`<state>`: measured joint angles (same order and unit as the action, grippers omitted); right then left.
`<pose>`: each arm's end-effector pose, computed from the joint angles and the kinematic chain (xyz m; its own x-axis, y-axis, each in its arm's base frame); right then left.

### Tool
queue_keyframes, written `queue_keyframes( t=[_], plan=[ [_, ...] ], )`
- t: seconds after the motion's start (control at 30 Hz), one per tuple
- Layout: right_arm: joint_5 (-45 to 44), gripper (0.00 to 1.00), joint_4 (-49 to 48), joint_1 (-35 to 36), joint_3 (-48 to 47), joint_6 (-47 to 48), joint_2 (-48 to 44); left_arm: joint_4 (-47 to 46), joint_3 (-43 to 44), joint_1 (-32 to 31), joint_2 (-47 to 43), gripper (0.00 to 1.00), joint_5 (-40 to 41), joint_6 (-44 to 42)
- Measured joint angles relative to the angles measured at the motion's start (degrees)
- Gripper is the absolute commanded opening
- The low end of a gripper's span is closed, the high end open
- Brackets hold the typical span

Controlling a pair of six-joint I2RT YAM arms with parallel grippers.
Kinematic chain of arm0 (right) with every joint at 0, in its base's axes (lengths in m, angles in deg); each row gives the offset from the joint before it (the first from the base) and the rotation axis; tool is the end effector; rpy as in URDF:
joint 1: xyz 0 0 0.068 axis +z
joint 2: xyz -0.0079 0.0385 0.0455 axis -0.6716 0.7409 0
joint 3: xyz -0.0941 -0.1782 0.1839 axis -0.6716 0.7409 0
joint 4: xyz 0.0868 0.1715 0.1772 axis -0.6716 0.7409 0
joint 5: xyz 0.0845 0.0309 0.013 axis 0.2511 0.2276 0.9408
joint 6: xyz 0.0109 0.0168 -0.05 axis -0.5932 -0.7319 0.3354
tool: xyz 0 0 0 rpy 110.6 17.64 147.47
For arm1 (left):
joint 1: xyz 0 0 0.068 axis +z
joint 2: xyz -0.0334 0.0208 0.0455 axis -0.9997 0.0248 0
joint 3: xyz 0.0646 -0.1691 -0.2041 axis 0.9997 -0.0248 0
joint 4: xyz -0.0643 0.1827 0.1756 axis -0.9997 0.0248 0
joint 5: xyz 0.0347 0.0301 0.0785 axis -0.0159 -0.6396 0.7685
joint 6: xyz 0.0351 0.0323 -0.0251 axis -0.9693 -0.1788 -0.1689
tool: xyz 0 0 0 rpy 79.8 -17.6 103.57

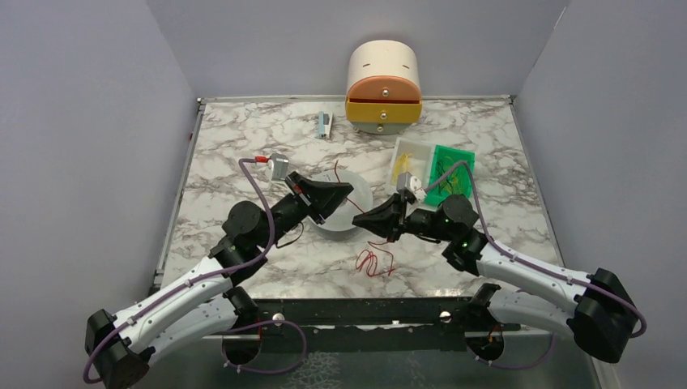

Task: Wrap the cables

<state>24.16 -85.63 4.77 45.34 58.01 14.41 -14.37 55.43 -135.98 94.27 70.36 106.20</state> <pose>0.1426 0.1805 0.2840 -0.1037 0.1093 -0.9886 -0.9780 0.1695 0.1213 0.1237 -0.1384 0.3478 -0.3300 -0.5297 -0.7813 0.7327 0.3781 -0.5659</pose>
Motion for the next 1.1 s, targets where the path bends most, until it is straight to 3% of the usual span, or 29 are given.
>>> queue_keyframes(
  t=[0.27,0.8,1.1],
  plan=[
    [-2.54,0.01,-9.16,1.70,1.09,5.01,2.60,-8.33,-0.90,0.00,1.62,0.00,-0.22,8.11],
    [-9.40,0.01,-13.38,2.93,-0.87,9.73,7.28,-22.95,-2.86,0.09,7.69,0.00,-3.82,18.69],
    [-11.89,0.01,-6.71,2.97,-0.68,8.68,0.17,-23.71,-3.78,0.09,4.96,0.16,-3.67,16.41]
  ],
)
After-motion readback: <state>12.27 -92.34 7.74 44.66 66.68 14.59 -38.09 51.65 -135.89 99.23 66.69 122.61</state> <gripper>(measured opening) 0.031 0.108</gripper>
